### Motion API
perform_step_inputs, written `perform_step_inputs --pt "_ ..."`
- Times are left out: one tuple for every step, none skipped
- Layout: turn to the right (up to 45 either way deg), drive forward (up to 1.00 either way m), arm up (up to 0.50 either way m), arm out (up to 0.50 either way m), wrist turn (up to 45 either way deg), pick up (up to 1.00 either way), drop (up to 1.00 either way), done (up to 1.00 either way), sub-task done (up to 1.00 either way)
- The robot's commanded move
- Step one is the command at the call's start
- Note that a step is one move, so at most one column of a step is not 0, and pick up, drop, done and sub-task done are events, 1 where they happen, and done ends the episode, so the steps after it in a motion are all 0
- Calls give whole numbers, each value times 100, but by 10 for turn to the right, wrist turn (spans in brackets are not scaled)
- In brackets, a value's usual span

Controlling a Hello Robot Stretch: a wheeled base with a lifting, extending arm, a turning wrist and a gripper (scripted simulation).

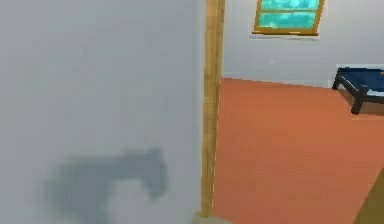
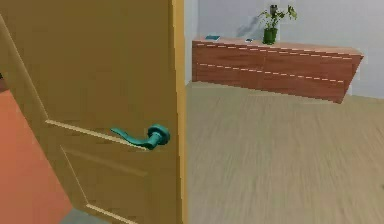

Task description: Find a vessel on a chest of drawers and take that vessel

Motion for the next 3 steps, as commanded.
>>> perform_step_inputs --pt "180 0 0 0 0 0 0 0 0" --pt "0 100 0 0 0 0 0 0 0" --pt "60 0 0 0 0 0 0 0 0"
